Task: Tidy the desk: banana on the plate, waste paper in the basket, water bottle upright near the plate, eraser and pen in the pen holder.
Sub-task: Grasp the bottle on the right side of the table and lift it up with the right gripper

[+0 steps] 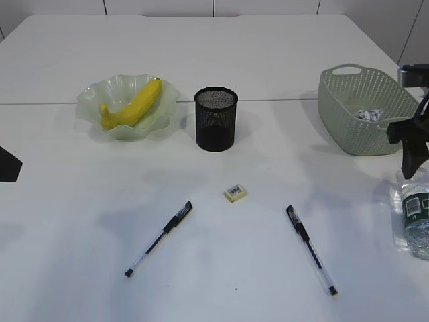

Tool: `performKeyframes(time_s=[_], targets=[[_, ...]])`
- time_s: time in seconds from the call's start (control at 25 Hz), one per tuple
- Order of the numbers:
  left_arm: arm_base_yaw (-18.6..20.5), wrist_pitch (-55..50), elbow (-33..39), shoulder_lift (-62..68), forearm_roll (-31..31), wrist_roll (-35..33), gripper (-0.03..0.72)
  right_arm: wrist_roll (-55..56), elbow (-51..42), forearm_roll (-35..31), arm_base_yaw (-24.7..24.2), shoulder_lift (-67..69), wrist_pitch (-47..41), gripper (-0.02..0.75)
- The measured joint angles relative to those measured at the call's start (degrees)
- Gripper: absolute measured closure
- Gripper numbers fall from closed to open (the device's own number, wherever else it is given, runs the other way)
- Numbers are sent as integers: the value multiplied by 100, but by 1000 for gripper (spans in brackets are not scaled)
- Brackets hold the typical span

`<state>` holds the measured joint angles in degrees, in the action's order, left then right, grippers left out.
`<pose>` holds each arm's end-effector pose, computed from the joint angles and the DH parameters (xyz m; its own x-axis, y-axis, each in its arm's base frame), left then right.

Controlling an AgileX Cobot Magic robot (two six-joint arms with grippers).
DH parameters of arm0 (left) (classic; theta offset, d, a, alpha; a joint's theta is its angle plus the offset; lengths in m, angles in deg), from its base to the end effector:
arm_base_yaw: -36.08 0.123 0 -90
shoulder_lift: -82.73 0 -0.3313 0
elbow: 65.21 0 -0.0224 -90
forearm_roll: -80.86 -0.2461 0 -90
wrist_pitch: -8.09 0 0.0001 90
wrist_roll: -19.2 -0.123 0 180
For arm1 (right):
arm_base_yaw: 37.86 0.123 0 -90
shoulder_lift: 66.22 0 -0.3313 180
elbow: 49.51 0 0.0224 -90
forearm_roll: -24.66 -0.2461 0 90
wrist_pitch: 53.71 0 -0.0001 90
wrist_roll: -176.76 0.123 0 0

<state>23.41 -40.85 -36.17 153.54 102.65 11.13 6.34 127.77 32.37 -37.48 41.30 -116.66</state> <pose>0.1897 -0.0780 0.3171 -0.8515 0.0776 -0.5186 0.2639 0.9181 -0.2959 0.3533 -0.0124 0.2536 -0.9861 0.0982 -0.1341 0.1127 0.9881 -0.1050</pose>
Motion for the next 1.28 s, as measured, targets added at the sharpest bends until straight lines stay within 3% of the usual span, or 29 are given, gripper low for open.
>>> performKeyframes(time_s=[0.48, 0.76, 1.28], targets=[[0, -96, 0, 0, 0, -13, 537, 304, -348, -168, -866, 65, 665, 245], [0, -74, 0, 0, 0, -36, 536, 313, -348, -385, -915, 417, 927, 200], [0, -33, 0, 0, 0, -36, 535, 352, 0, -609, -915, 970, 1148, 193]])
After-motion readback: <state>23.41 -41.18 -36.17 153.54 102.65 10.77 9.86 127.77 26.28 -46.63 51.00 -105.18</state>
